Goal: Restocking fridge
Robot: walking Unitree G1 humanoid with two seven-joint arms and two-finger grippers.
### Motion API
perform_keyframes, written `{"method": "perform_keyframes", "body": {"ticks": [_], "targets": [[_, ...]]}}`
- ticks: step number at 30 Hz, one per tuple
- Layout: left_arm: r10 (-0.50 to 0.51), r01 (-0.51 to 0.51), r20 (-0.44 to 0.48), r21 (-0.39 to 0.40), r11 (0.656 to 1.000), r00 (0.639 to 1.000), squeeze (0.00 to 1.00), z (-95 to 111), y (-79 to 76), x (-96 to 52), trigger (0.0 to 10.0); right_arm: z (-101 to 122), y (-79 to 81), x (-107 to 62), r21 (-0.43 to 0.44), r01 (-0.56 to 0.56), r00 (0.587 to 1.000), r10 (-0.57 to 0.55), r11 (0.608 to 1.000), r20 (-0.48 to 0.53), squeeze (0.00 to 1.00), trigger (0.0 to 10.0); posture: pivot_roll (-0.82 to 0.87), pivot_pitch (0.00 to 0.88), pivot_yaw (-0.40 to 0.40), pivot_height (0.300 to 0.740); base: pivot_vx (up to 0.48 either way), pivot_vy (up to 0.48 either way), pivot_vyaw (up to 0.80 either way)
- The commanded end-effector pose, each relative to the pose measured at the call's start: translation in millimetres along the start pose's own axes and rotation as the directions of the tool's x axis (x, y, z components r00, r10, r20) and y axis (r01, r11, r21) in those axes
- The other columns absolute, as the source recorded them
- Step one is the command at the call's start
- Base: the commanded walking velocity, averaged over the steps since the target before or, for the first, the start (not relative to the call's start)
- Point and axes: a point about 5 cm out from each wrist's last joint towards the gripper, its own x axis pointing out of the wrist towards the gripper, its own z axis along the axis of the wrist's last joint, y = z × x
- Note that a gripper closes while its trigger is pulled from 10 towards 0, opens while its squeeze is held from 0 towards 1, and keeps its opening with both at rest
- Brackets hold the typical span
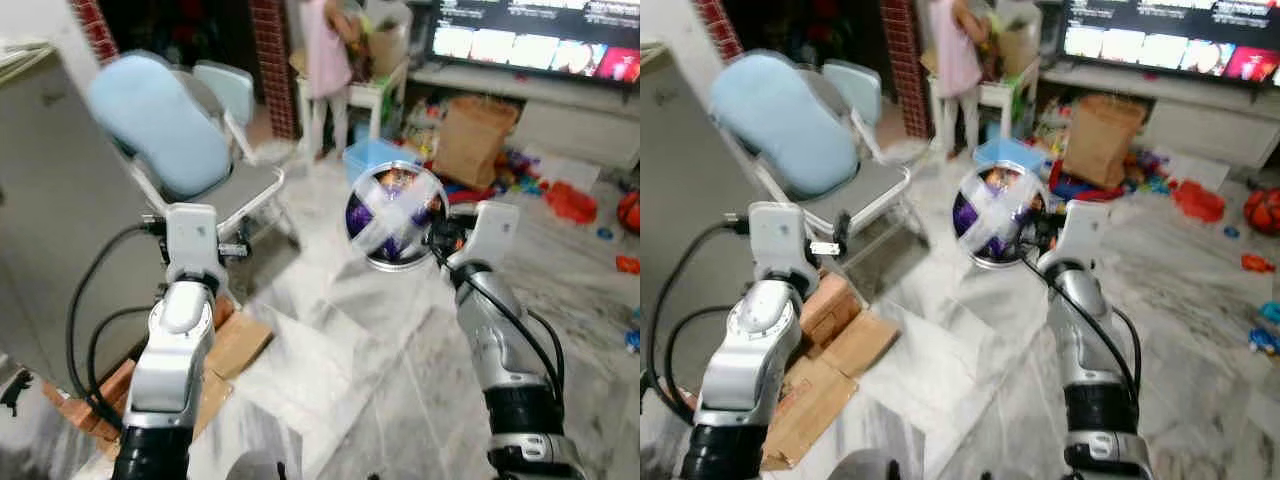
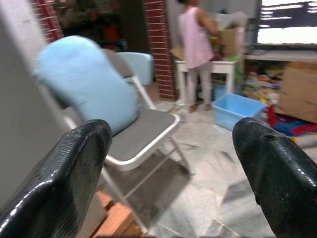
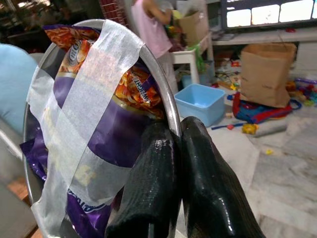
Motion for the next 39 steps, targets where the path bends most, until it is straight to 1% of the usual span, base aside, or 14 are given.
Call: {"method": "perform_keyframes", "body": {"ticks": [1,6,9,11,13,15,16,21,26,27,28,29,33,39], "targets": [[0.023,-0.023,-0.001,0.013,1.000,1.000,0.00,0.4,8.9,1.1,10.0,13.3,10.9,3.7,0.006,-0.040,0.998,0.039,0.999,0.052,0.00,10.0,0.00,0.000,0.031,0.740,0.000,0.480,0.00],[0.061,-0.060,0.007,-0.017,0.998,0.998,0.00,4.6,15.8,2.8,10.0,11.7,9.1,4.5,-0.027,-0.037,0.999,0.038,0.999,0.038,0.00,10.0,0.01,0.000,0.025,0.740,0.000,0.480,0.00],[0.061,-0.061,0.000,-0.036,0.997,0.998,0.00,3.6,18.0,-2.1,10.0,10.4,8.3,5.9,-0.140,-0.005,0.999,0.010,0.990,0.041,0.00,10.0,0.02,0.000,0.020,0.740,0.000,0.480,0.00],[0.045,-0.045,-0.009,-0.050,0.998,0.999,0.00,3.0,17.2,-3.4,10.0,10.4,8.5,6.6,-0.139,-0.006,0.999,0.013,0.990,0.049,0.00,10.0,0.03,0.000,0.021,0.740,0.000,0.480,0.00],[0.016,-0.016,0.002,-0.015,1.000,1.000,0.00,2.9,17.1,-8.0,10.0,10.9,9.0,9.6,-0.144,0.009,0.997,0.002,0.989,0.071,0.00,10.0,0.05,0.000,0.025,0.740,0.000,0.480,0.00],[-0.017,0.017,0.001,-0.012,1.000,1.000,0.00,3.2,16.5,-8.7,10.0,9.8,10.6,11.4,-0.116,-0.016,0.999,0.022,0.993,0.049,0.00,10.0,0.05,0.000,0.026,0.740,0.000,0.480,0.00],[-0.053,0.053,0.003,-0.009,0.999,0.999,0.00,3.8,14.8,-8.5,10.0,11.2,13.3,11.2,-0.071,-0.071,0.995,0.075,0.995,0.058,0.00,10.0,0.05,0.000,0.026,0.740,0.000,0.480,0.00],[-0.091,0.091,0.012,-0.003,0.996,0.996,0.00,1.6,11.7,-3.9,10.0,7.5,6.9,10.6,-0.009,-0.031,0.998,0.031,0.999,0.056,0.00,10.0,0.04,0.000,0.044,0.740,0.000,0.480,0.00],[-0.114,0.113,-0.012,-0.034,0.993,0.993,0.00,-3.8,4.7,-1.2,10.0,3.0,0.0,11.2,-0.041,0.032,0.999,-0.031,0.999,0.036,0.00,10.0,0.05,0.000,0.036,0.740,0.000,0.480,0.00],[-0.142,0.141,-0.011,-0.048,0.989,0.990,0.00,-3.3,0.8,-3.8,10.0,2.2,1.1,9.6,-0.088,0.035,0.999,-0.032,0.995,0.031,0.00,10.0,0.05,0.000,0.020,0.740,0.000,0.480,0.00],[-0.149,0.148,-0.009,-0.053,0.988,0.989,0.00,-2.7,-0.2,-4.9,10.0,2.0,2.4,8.6,-0.081,0.023,0.999,-0.021,0.996,0.027,0.00,10.0,0.05,0.000,0.016,0.740,0.000,0.480,0.00],[-0.155,0.154,-0.012,-0.057,0.986,0.988,0.00,-3.8,-1.3,-6.1,10.0,2.0,4.5,7.3,-0.024,0.002,1.000,-0.002,1.000,0.020,0.00,10.0,0.05,0.000,0.003,0.740,0.000,0.480,0.00],[-0.148,0.148,-0.006,-0.052,0.988,0.989,0.00,-7.1,-1.3,-8.3,10.0,0.0,2.7,6.7,-0.091,0.018,1.000,-0.016,0.996,0.022,0.00,10.0,0.05,0.000,-0.028,0.740,0.000,0.480,0.00],[-0.098,0.097,-0.005,-0.058,0.994,0.995,0.00,-14.6,4.7,-18.5,10.0,-5.3,8.8,6.4,-0.095,-0.027,1.000,0.027,0.995,0.002,0.00,10.0,0.07,0.000,-0.042,0.740,0.000,0.480,0.00]]}}
